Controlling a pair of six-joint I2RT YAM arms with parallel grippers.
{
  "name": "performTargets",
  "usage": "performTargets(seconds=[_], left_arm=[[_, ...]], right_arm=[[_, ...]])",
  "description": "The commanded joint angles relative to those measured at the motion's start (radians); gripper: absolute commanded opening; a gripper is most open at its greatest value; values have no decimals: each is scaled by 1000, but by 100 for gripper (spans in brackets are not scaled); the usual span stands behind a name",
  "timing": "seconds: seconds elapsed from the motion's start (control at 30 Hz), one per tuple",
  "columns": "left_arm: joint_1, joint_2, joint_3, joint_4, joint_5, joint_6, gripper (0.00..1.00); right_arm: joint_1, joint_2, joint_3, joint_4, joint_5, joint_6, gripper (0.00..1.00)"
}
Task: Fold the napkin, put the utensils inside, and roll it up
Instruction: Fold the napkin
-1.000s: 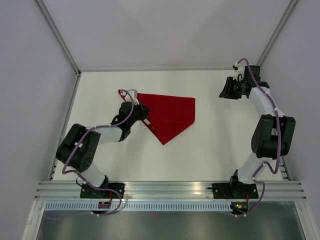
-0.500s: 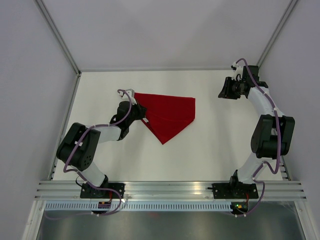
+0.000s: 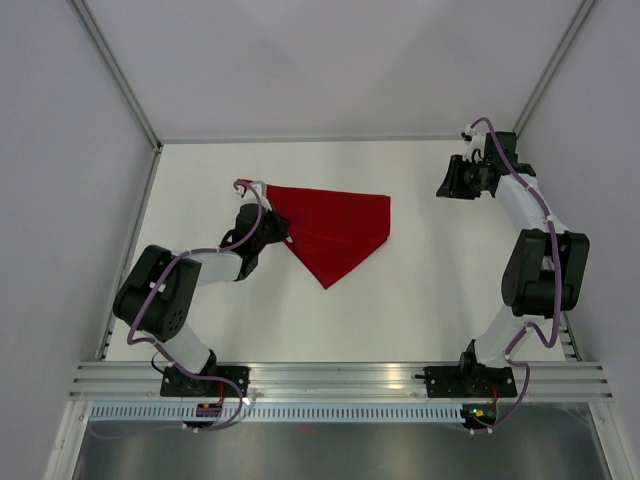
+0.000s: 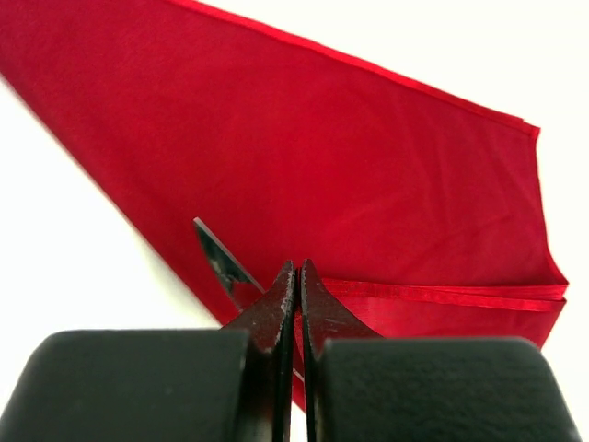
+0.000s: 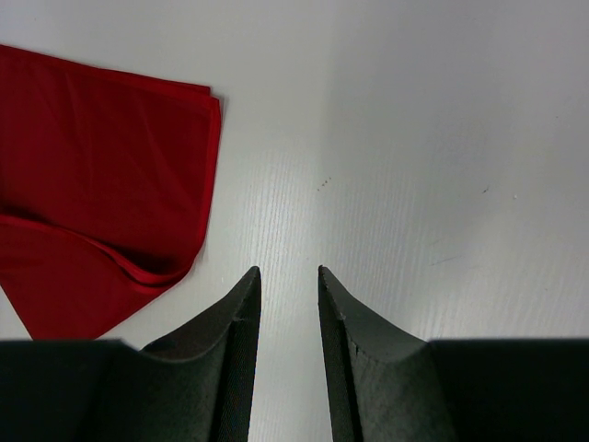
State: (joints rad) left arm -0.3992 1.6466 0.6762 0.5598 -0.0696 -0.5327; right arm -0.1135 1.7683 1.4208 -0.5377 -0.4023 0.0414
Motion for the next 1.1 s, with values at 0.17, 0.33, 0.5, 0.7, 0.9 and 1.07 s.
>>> performTargets(seconds=[0.17,0.33,0.5,0.7,0.9,1.07], left_arm=[[5,7,60,-100,-85,-47,12],[5,9,86,-123,-95,-27,38],[10,-2,134,-161,-116,-7,50],[103,-33,209,-259,-145,-44,51],[290,96,407,-406,-58,-112,51],[422,249,549,-419,103,-130,47]], right_arm=[[8,13,-5,2,8,-9,37],[9,10,-3,-2,8,-14,37],[9,8,-2,-7,6,-18,37],[9,5,0,-15,5,-26,37],[11,2,20,-24,-10,-17,37],[11,-4,32,-25,-15,-8,37]])
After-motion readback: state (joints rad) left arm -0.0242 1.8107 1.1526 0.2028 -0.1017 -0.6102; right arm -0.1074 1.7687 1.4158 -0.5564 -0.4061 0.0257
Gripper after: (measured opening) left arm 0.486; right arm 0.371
